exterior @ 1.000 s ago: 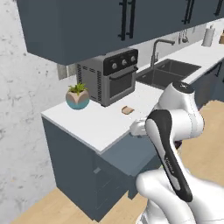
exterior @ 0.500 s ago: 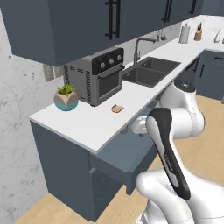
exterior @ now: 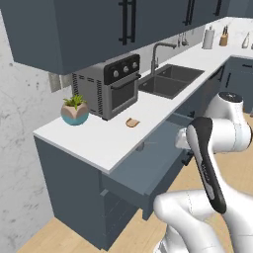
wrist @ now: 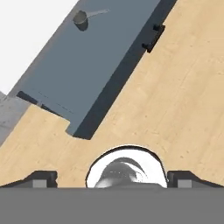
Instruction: Pick the measuring cup from the drawer and place it on the counter.
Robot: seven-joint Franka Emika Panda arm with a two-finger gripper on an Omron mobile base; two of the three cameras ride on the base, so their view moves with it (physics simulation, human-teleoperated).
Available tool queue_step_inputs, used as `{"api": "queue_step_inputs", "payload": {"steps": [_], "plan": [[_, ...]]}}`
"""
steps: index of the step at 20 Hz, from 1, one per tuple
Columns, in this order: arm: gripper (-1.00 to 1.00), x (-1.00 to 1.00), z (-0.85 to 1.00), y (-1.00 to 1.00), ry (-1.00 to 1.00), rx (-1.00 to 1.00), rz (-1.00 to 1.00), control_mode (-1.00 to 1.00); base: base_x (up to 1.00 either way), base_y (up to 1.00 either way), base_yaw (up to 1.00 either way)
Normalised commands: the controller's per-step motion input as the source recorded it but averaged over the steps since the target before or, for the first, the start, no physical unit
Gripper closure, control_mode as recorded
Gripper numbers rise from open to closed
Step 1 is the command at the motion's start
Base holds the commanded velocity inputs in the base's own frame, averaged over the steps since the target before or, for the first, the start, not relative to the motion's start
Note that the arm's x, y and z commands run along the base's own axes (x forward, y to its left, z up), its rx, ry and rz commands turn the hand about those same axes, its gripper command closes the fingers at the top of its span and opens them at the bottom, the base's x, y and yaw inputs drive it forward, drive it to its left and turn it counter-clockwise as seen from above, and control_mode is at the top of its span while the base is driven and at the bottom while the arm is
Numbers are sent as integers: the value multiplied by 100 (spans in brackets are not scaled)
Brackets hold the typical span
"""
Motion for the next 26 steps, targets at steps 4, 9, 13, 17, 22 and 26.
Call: {"api": "queue_step_inputs", "payload": {"steps": [4, 9, 13, 17, 22, 26], "plan": [[-100, 41, -59, -100, 13, 0, -37, -100, 0, 0, 0], [-100, 95, -61, -46, 0, 0, -26, -100, 0, 0, 0], [-100, 100, -51, -23, 0, 0, -17, -100, 0, 0, 0], [-100, 99, -49, -27, 3, 0, -7, -100, 0, 0, 0], [-100, 84, -4, -32, 10, 12, 0, -100, 0, 0, 0], [-100, 71, -12, -2, 18, 8, 0, -100, 0, 0, 0]]}}
